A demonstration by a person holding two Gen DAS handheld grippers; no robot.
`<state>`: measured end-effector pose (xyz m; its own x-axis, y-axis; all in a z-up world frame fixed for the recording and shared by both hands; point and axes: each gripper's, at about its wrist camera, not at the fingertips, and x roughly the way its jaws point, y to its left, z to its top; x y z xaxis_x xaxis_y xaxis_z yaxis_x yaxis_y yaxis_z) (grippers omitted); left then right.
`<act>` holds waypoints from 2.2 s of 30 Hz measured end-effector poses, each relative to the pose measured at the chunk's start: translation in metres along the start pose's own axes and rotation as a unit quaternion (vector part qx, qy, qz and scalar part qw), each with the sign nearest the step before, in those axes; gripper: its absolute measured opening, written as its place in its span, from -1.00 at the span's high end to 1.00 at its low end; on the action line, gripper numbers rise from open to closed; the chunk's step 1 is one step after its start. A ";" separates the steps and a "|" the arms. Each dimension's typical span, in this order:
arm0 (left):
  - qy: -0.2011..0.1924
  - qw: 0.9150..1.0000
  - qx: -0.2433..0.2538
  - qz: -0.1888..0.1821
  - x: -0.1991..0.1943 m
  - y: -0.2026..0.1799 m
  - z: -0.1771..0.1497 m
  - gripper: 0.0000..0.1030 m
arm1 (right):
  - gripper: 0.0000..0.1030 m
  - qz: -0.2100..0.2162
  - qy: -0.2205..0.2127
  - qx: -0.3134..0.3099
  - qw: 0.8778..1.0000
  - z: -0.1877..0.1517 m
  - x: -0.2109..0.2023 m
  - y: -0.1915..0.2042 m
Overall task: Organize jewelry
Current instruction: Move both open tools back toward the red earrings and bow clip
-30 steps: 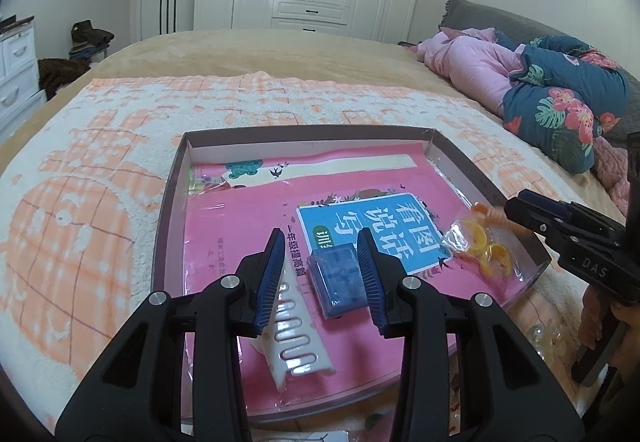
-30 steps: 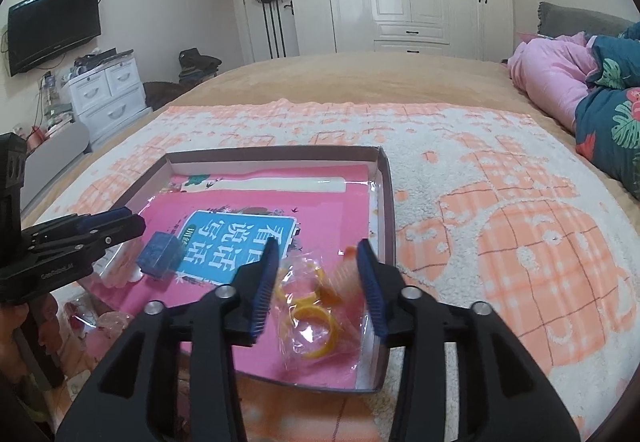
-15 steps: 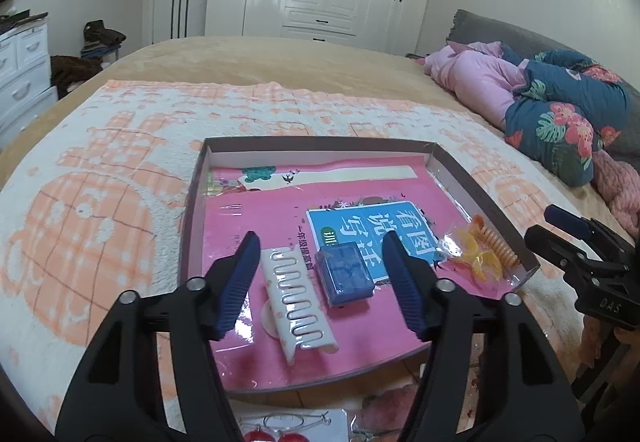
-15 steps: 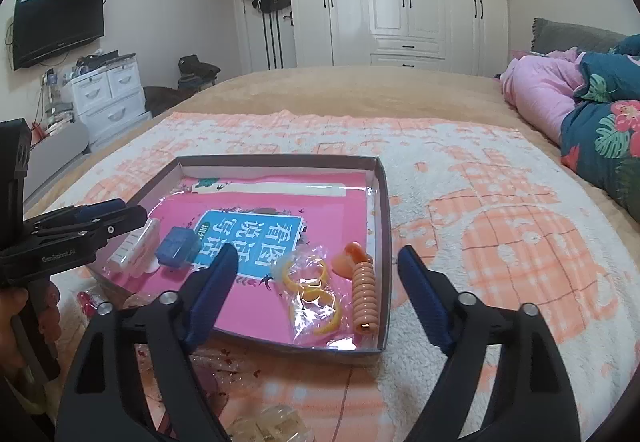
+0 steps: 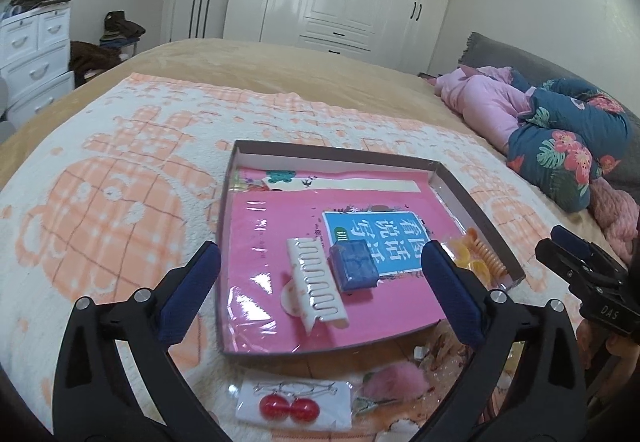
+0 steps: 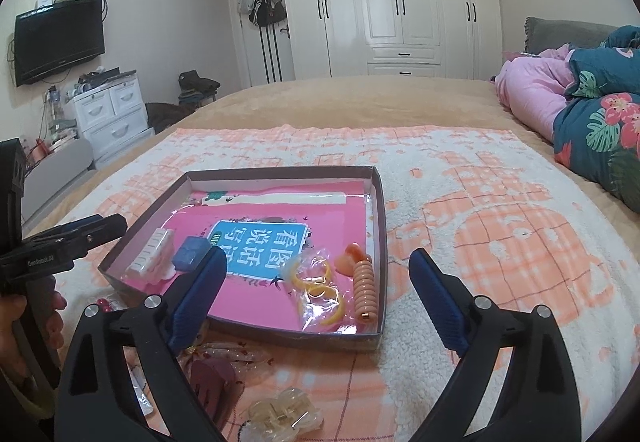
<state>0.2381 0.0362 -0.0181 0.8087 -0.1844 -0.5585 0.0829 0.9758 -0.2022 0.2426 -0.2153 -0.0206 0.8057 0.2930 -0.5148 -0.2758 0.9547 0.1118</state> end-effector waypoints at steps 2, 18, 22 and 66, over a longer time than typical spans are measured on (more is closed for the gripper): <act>-0.001 1.000 0.002 0.005 -0.004 0.001 -0.001 -0.78 | -0.75 0.000 -0.003 -0.002 1.000 -0.001 -0.003 0.002; -0.007 1.000 0.016 0.006 -0.037 -0.004 -0.015 -0.78 | -0.76 0.010 -0.012 -0.035 0.999 -0.013 -0.032 0.021; -0.006 1.000 0.021 0.005 -0.043 -0.005 -0.020 -0.78 | -0.76 0.016 -0.011 -0.043 0.999 -0.018 -0.039 0.027; 0.120 0.991 -0.050 -0.013 -0.020 0.040 -0.073 -0.78 | -0.21 0.089 0.081 -0.122 0.985 -0.039 0.002 0.095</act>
<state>0.1824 0.0700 -0.0737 0.6445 -0.2432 -0.7249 0.0339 0.9562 -0.2907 0.1970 -0.1257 -0.0443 0.6443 0.4241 -0.6364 -0.5390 0.8421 0.0154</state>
